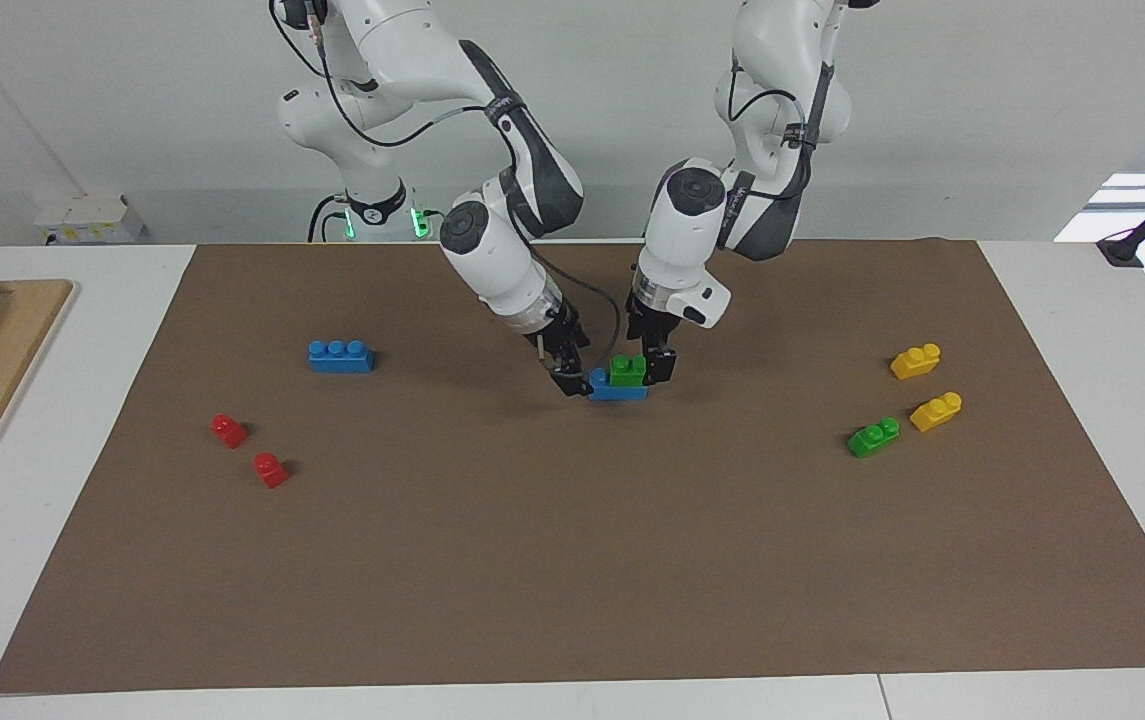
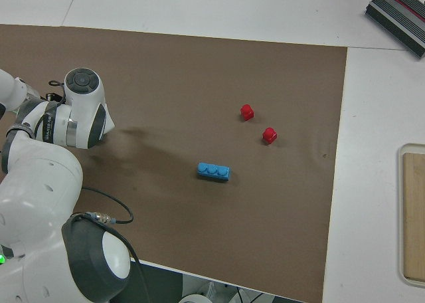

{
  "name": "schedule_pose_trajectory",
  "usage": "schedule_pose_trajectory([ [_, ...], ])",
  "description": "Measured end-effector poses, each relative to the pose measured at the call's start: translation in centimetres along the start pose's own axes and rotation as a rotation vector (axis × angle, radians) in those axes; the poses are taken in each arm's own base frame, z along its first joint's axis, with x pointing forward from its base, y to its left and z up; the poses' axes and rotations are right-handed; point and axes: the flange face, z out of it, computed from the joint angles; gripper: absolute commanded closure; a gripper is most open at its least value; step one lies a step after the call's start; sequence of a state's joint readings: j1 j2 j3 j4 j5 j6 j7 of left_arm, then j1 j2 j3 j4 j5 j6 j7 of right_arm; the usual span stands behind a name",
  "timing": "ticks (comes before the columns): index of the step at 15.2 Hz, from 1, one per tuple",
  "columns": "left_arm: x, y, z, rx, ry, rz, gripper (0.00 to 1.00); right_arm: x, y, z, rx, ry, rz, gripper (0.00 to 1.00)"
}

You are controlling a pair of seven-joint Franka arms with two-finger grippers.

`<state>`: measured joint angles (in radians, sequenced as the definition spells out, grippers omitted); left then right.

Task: Remove green block with left arm and hold with right
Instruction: 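Grasp the green brick with the left gripper while the right gripper grasps the blue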

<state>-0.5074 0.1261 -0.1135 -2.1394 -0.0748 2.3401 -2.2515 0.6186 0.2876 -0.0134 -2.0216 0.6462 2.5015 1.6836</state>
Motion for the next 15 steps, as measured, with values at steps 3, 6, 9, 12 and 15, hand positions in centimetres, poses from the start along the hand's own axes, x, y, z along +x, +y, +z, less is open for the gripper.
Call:
schedule_pose_trajectory([
  [3, -0.3, -0.2, 1.0, 0.003, 0.000, 0.000, 0.00, -0.2, 0.4, 1.5, 0.001, 0.011, -0.008, 0.01],
  [6, -0.4, -0.2, 1.2, 0.003, 0.000, -0.001, 0.00, -0.5, 1.0, 2.7, -0.005, 0.018, -0.016, 0.00],
  [9, -0.5, -0.3, 1.2, 0.003, 0.000, 0.000, 0.00, -0.7, 1.6, 3.7, 0.003, 0.006, 0.003, 0.01],
  [12, -0.5, -0.3, 1.2, 0.003, 0.000, 0.000, 0.05, -0.5, 1.8, 4.1, 0.014, 0.010, 0.006, 0.04],
  [15, -0.5, -0.3, 1.2, 0.003, 0.000, -0.001, 0.06, 0.2, 1.9, 4.4, 0.033, 0.019, 0.014, 0.07],
])
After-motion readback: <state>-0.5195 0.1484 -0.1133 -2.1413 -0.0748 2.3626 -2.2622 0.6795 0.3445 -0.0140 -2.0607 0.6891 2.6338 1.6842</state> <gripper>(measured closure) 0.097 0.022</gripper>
